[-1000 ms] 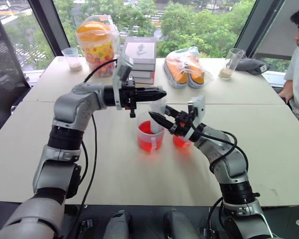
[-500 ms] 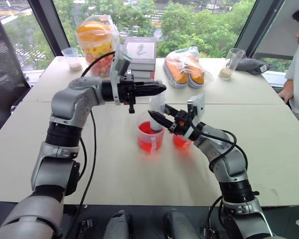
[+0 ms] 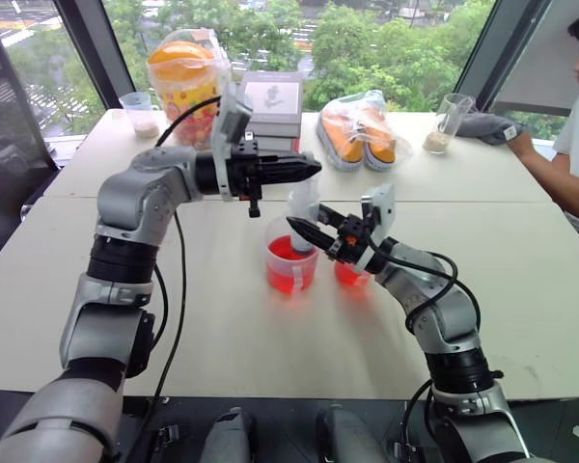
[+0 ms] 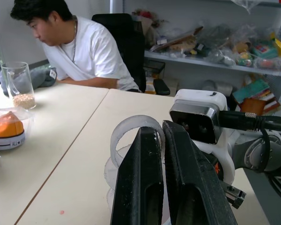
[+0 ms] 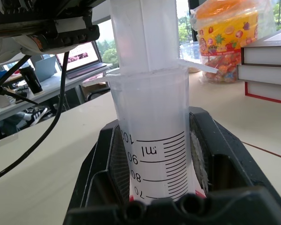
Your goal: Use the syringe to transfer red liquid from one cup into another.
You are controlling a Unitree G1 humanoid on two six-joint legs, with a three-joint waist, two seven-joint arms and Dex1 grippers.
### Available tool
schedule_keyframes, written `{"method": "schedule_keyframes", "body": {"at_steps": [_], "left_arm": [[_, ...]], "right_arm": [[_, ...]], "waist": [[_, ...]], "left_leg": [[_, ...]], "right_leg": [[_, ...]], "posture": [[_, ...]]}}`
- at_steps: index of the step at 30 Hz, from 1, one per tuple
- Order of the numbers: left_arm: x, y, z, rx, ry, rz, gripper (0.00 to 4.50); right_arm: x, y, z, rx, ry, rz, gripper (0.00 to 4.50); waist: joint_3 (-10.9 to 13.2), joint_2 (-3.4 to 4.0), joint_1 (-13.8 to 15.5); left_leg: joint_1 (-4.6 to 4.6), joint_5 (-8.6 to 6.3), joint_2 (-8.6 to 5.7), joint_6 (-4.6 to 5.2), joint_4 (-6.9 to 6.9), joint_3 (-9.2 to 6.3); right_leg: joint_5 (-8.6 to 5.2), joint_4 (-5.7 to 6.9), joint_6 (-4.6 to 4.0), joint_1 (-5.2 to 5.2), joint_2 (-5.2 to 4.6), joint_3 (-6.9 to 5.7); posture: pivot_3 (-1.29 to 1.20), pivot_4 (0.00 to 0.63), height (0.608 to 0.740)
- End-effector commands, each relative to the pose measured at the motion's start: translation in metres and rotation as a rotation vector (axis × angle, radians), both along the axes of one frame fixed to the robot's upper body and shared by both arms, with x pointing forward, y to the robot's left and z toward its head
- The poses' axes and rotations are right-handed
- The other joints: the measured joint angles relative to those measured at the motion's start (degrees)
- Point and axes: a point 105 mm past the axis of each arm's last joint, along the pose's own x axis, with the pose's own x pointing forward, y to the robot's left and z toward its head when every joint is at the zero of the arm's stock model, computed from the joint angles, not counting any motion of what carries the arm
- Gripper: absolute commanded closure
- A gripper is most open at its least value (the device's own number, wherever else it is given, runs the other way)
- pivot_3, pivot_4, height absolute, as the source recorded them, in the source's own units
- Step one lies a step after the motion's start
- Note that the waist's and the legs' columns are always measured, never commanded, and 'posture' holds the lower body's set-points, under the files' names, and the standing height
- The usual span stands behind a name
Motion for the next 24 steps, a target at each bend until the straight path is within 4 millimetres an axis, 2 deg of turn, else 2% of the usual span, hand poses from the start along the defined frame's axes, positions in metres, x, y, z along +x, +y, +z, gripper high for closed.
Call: {"method": "schedule_keyframes", "body": {"at_steps": [1, 3, 8, 9, 18, 22, 24], "left_arm": [[-0.004, 0.014, 0.03, -0.076, -0.1, 0.046, 4.18], [-0.004, 0.016, 0.027, -0.082, -0.075, 0.054, 3.47], [-0.008, 0.024, 0.011, -0.029, -0.048, 0.072, 0.95], [-0.009, 0.026, 0.009, -0.024, -0.041, 0.075, 0.56], [-0.013, 0.061, -0.008, 0.042, 0.008, 0.18, 0.56], [-0.013, 0.064, -0.009, 0.043, 0.01, 0.193, 0.56], [-0.012, 0.061, -0.008, 0.037, 0.006, 0.19, 0.56]], "right_arm": [[-0.014, 0.016, 0.011, -0.028, -0.032, 0.103, 3.09], [-0.013, 0.014, 0.023, -0.011, -0.056, 0.094, 3.09], [-0.01, 0.009, 0.048, 0.036, -0.086, 0.065, 3.09], [-0.01, 0.008, 0.051, 0.042, -0.088, 0.061, 3.09], [-0.009, 0.0, 0.071, 0.082, -0.103, 0.037, 3.09], [-0.012, -0.009, 0.094, 0.109, -0.145, 0.015, 3.09], [-0.012, -0.022, 0.109, 0.107, -0.187, -0.03, 3.09]], "waist": [[0.0, 0.0, 0.0], [0.0, 0.0, -0.1], [0.0, 0.0, -0.1], [0.0, 0.0, -0.1], [0.0, 0.0, 0.0], [0.0, -0.01, 0.2], [0.0, 0.0, 0.2]], "left_leg": [[0.0, 0.0, 0.0, 0.0, 0.0, 0.0], [0.0, 0.0, 0.01, 0.0, 0.0, 0.0], [0.0, 0.0, 0.01, 0.0, 0.0, 0.01], [0.0, 0.0, 0.01, 0.0, -0.01, 0.0], [0.0, 0.0, 0.02, 0.0, -0.01, 0.0], [-0.02, 0.0, -0.01, 0.0, -0.01, 0.03], [-0.02, 0.0, -0.02, 0.0, 0.0, 0.03]], "right_leg": [[0.0, 0.0, 0.0, 0.0, 0.0, 0.0], [0.0, 0.0, 0.0, 0.0, 0.01, 0.0], [0.0, 0.0, 0.0, 0.0, -0.01, 0.0], [0.0, 0.0, 0.0, -0.01, -0.01, 0.0], [0.0, -0.01, 0.0, 0.0, -0.03, -0.01], [0.0, -0.02, 0.0, -0.01, -0.08, -0.01], [0.0, -0.01, 0.0, 0.0, -0.09, -0.01]], "posture": [[0.0, 0.15, 0.74], [0.0, 0.15, 0.74], [0.0, 0.15, 0.74], [0.0, 0.15, 0.74], [0.0, 0.15, 0.74], [0.0, 0.15, 0.74], [0.0, 0.15, 0.74]]}}
